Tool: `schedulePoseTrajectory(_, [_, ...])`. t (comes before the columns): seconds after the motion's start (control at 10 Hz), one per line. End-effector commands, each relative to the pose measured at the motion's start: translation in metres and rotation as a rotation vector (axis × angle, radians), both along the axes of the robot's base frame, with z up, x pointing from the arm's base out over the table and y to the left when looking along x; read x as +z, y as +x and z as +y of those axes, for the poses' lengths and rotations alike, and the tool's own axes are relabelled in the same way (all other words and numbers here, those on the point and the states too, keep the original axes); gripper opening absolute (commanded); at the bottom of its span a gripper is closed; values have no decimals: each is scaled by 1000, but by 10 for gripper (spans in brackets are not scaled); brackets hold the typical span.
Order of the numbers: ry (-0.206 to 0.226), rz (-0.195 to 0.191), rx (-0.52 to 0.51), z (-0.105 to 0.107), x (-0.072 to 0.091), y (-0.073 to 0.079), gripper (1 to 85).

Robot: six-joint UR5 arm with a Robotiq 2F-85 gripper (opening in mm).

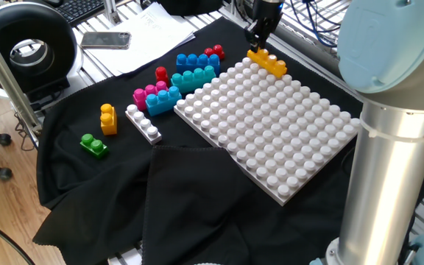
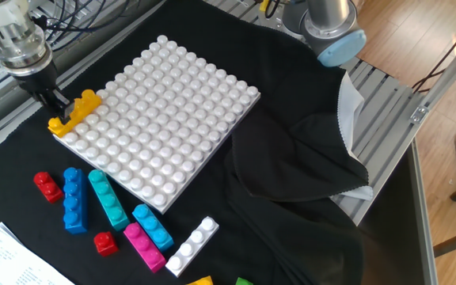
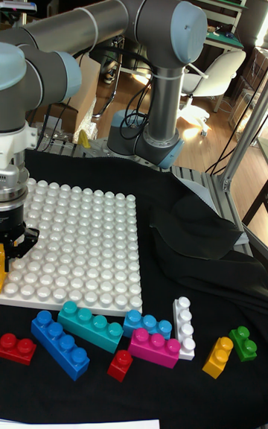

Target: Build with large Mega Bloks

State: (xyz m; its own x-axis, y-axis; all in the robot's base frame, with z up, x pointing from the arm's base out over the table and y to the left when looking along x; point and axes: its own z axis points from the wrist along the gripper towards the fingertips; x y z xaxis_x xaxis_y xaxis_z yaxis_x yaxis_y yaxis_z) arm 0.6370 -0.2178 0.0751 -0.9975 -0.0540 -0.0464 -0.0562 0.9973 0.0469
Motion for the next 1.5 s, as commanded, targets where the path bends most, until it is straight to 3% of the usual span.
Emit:
schedulePoseTrajectory(0.0, [12, 17, -27, 2, 4, -5, 163])
schedulePoseTrajectory(0.1, [2, 26, -33, -1, 3, -7, 80])
schedulePoseTrajectory(0.3, [-6, 37, -35, -3, 3, -10, 27])
schedulePoseTrajectory(0.7, [44, 38, -65, 10, 3, -9, 17])
schedulePoseTrajectory(1.4, [-5, 43, -7, -3, -14, -16, 17])
